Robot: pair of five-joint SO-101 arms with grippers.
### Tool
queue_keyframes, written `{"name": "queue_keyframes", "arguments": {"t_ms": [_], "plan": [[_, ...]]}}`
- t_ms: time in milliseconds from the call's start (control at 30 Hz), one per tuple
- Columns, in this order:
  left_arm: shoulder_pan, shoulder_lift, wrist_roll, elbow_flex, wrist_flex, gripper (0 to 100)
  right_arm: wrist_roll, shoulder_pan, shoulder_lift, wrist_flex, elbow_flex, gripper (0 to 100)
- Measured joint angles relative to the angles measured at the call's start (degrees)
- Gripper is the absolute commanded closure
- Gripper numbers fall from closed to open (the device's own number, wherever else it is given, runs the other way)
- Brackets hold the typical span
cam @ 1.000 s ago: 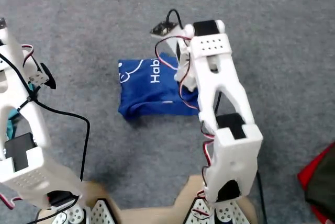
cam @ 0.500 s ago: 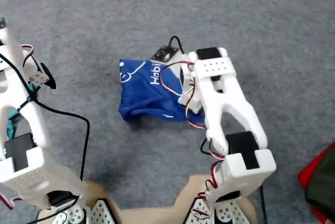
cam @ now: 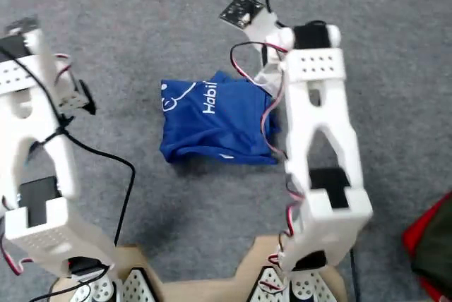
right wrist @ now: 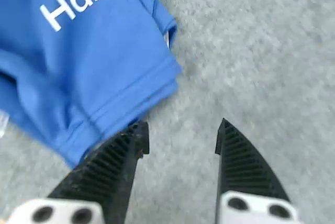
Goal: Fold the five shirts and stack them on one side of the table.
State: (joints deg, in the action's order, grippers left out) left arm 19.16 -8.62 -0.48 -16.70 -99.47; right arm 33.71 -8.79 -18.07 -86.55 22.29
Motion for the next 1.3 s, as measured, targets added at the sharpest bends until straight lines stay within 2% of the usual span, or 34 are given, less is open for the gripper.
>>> {"name": "queue_keyframes", "arguments": {"t_ms": [167, 500, 1033, 1300], "plan": [[-2.9, -1.2, 0.0, 0.0, 0.0, 80, -3.8, 0.1, -16.0, -2.1, 15.3, 77.2], [-3.1, -3.6, 0.1, 0.0, 0.0, 80, -9.1, -0.1, -39.6, -14.4, 47.5, 77.4], [-3.1, -5.5, 0.0, 0.0, 0.2, 80, -14.6, -2.1, -41.0, -14.8, 44.2, 77.4], [-3.1, -5.5, 0.0, 0.0, 0.2, 80, -14.7, -1.7, -41.6, -14.8, 42.0, 77.5]]}}
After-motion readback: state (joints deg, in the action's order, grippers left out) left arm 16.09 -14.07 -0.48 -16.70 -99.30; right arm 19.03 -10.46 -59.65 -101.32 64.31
